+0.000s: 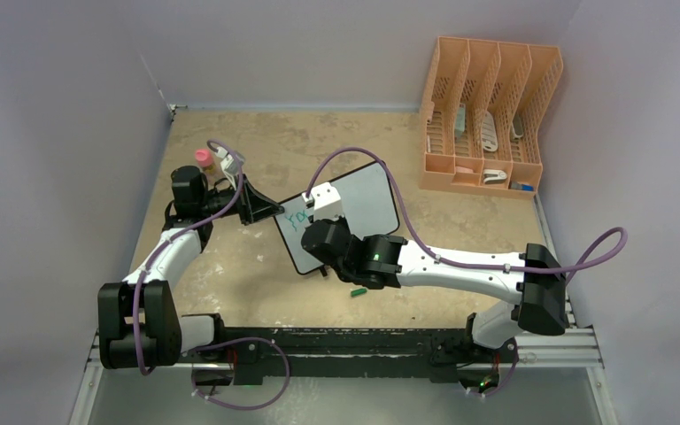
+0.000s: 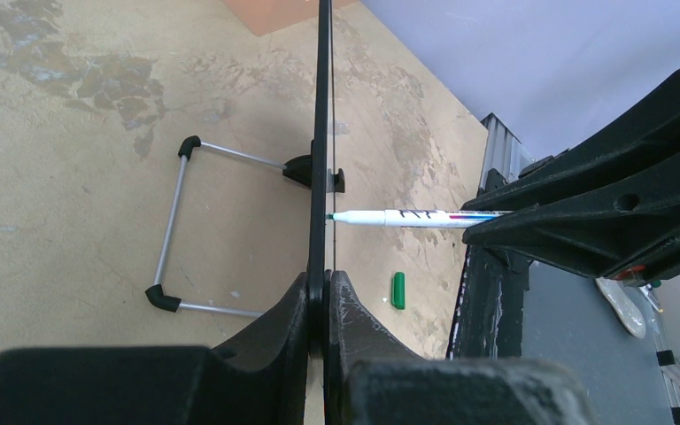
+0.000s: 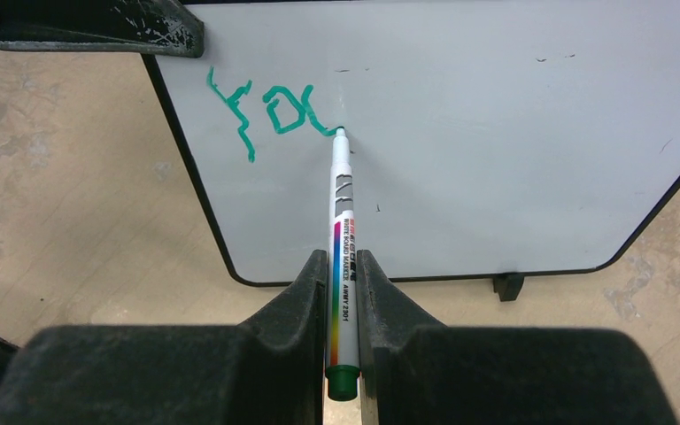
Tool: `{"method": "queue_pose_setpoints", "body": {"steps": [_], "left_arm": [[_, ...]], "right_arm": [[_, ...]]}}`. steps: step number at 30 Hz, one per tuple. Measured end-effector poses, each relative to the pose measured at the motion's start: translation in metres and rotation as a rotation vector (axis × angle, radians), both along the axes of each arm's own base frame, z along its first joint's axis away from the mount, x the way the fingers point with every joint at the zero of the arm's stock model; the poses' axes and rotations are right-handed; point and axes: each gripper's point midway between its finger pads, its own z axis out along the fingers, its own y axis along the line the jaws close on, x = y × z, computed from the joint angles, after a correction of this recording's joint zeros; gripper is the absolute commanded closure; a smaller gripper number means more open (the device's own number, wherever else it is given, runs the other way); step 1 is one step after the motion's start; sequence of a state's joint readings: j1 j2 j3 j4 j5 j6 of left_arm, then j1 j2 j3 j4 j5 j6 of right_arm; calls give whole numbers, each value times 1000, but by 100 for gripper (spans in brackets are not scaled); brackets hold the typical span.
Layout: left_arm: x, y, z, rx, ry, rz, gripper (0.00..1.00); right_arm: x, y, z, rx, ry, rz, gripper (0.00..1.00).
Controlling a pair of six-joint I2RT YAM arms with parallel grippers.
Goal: Write a sentence on the whiteboard
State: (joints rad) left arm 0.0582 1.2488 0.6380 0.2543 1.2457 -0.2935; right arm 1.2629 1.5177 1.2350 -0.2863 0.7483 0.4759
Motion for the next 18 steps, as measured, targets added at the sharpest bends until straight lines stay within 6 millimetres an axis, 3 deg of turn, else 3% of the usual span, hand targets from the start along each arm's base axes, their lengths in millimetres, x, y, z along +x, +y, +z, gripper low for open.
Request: {"method": "queue_pose_setpoints", "body": {"steps": [18], "left_arm": [[0,0,0,0,0,1,100]], "right_arm": [[4,-1,4,-19,-31,2,100]]}}
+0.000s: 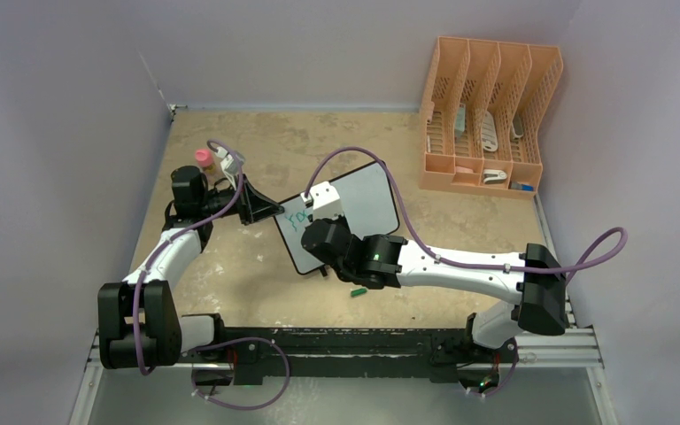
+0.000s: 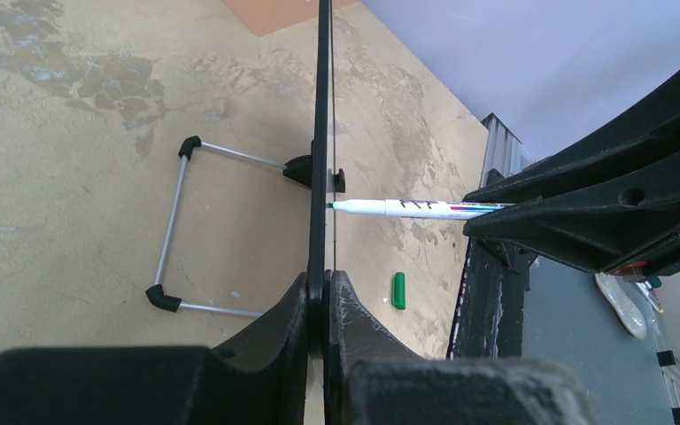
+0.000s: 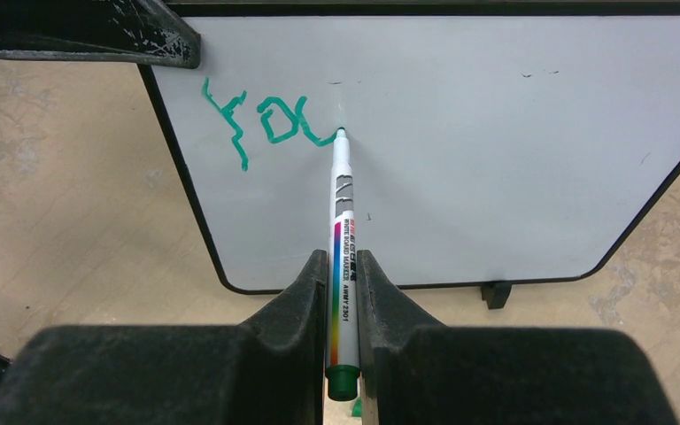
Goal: Write a sentence on the whiteboard
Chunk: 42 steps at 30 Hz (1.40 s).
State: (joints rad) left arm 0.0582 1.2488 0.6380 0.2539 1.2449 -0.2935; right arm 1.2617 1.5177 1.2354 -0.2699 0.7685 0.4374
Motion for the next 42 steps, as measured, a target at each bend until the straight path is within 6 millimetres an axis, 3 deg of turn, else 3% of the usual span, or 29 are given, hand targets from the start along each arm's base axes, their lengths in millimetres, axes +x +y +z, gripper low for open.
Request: {"method": "queue_pose_setpoints", "body": {"steps": [42], "left_arm": [[1,0,-1,1,1,2,100]], "right_arm": [[6,4,8,27,-19,-1,100]]}}
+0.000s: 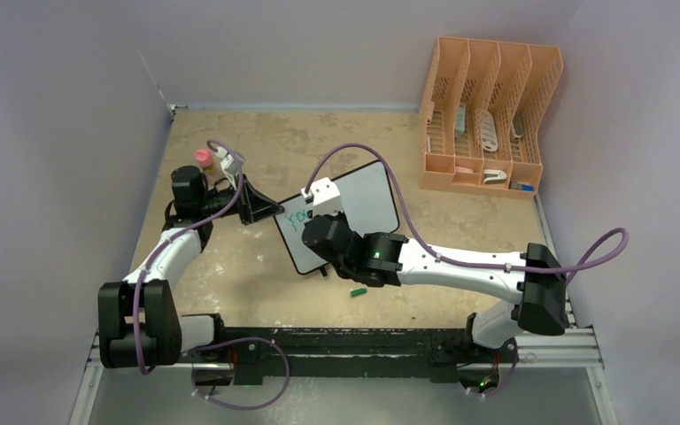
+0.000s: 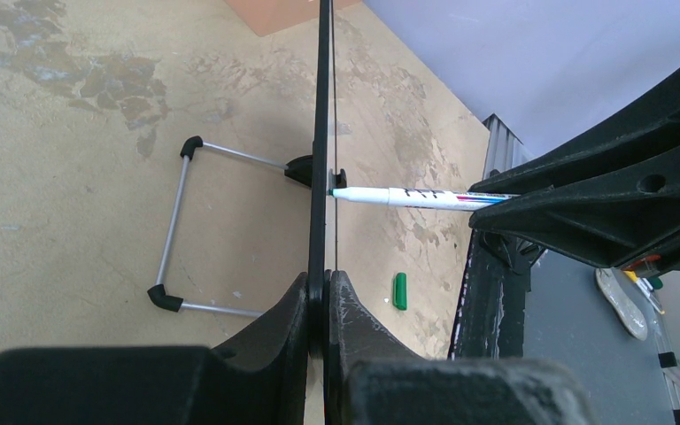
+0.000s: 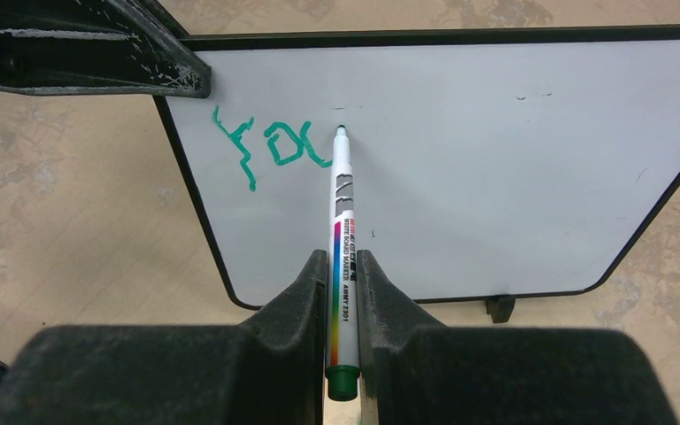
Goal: Write a sentence on the whiteboard
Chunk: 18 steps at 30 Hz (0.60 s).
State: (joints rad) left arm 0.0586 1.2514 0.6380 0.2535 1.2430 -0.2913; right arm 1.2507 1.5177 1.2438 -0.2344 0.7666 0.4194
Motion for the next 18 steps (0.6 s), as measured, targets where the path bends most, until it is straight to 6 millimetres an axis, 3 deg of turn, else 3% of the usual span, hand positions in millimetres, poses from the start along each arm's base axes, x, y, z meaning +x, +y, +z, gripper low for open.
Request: {"method": "queue_pose_setpoints", "body": {"steps": [18], "left_arm": [[1,0,0,0,3,0,100]], "right_arm": [[-2,-2,-5,10,20,-14,100]]}}
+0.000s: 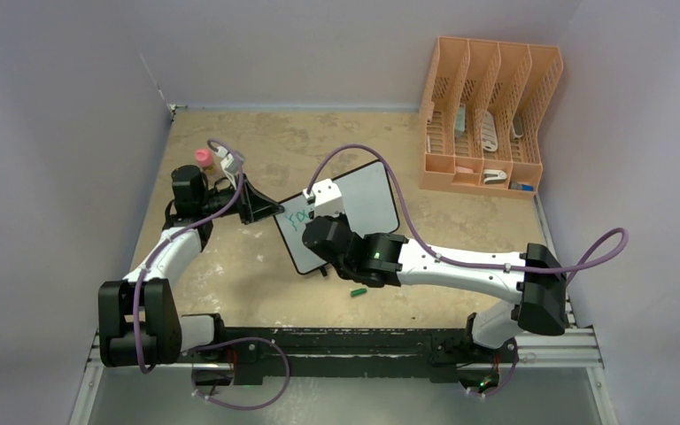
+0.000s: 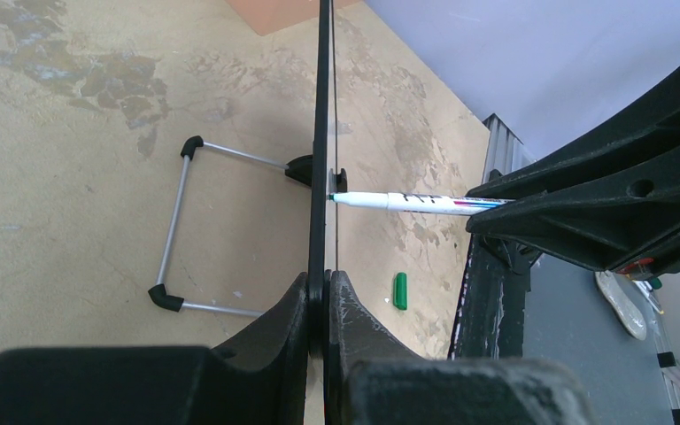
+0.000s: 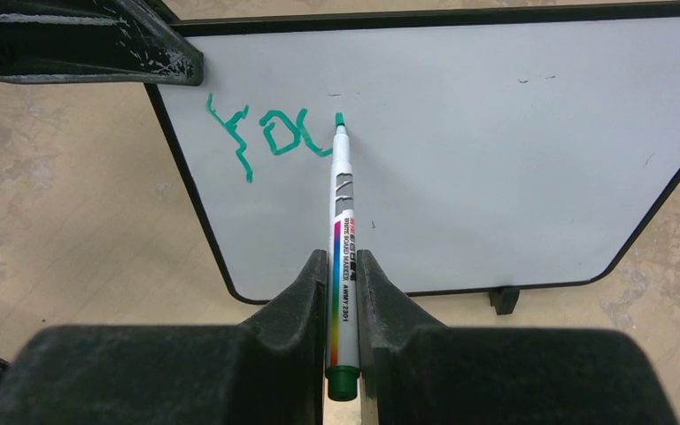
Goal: Write a sentence on the whiteboard
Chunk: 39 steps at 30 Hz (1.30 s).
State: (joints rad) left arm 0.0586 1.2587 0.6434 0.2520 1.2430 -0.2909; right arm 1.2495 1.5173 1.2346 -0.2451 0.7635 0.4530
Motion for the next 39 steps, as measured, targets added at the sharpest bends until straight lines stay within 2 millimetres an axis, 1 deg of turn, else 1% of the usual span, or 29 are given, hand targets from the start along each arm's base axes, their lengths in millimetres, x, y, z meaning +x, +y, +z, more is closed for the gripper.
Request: {"method": "queue_pose_setpoints", "body": {"steps": [21,36,39], "left_arm": [[0,0,0,2,-1,1,100],[0,0,-1,3,-1,2,100],[0,0,0,2,-1,1,100]], "right_arm": [[-2,-4,-6,-4,13,-7,100],[-6,-13,-17,-38,35,-10,100],[-6,-14,-17,-36,36,-11,100]]}}
